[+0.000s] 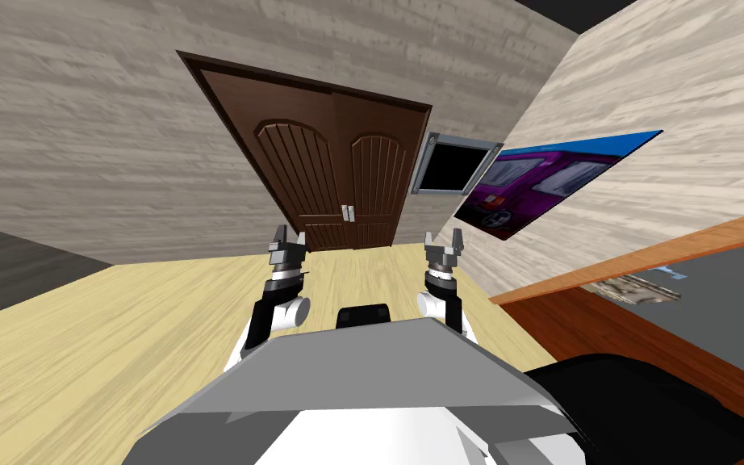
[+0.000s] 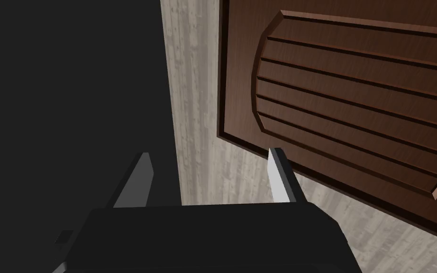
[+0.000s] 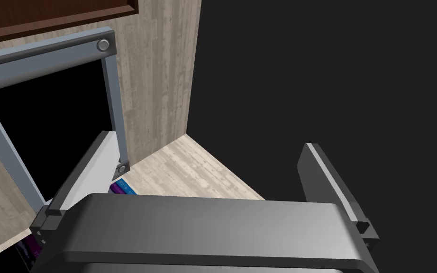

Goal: Pull the door open

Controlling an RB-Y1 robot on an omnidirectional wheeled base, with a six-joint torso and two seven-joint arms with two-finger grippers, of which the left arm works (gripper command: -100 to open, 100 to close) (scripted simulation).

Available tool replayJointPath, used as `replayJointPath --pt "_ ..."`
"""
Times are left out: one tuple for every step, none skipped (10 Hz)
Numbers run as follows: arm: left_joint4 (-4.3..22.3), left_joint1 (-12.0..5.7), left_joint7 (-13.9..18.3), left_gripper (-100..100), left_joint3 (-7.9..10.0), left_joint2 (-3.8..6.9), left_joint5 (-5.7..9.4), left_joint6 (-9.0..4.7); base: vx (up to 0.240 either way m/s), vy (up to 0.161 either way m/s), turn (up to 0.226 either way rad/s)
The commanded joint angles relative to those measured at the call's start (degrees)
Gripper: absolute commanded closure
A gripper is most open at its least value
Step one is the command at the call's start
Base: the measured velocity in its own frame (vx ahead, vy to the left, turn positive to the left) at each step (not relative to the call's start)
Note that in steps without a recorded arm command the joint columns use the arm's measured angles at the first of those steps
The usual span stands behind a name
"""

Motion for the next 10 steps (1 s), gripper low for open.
replayJointPath --pt "1.41 -0.51 -0.02 -100 0.26 0.36 -0.02 0.16 0.121 -0.009 0.001" --pt "2.16 -0.78 -0.02 -100 0.4 0.53 -0.03 0.25 0.189 0.0 -0.011" --pt "3.0 -1.08 -0.03 -100 0.56 0.71 -0.04 0.34 0.189 0.008 -0.003" --pt "4.08 -1.48 -0.05 -100 0.76 0.92 -0.06 0.47 0.182 0.022 -0.001" --pt "5.17 -1.87 -0.06 -100 0.96 1.13 -0.07 0.59 0.178 0.008 -0.007" --pt "6.48 -2.35 -0.07 -100 1.2 1.34 -0.09 0.75 0.19 0.021 -0.004" --pt "7.17 -2.6 -0.08 -100 1.33 1.45 -0.1 0.82 0.179 0.013 -0.006" --pt "8.53 -3.1 -0.1 -100 1.58 1.67 -0.12 0.98 0.143 0.031 -0.002" --pt "9.3 -3.38 -0.1 -100 1.72 1.77 -0.13 1.07 0.127 0.01 -0.011" --pt "10.89 -3.97 -0.12 -100 2.01 1.97 -0.16 1.25 0.15 -0.002 -0.006"
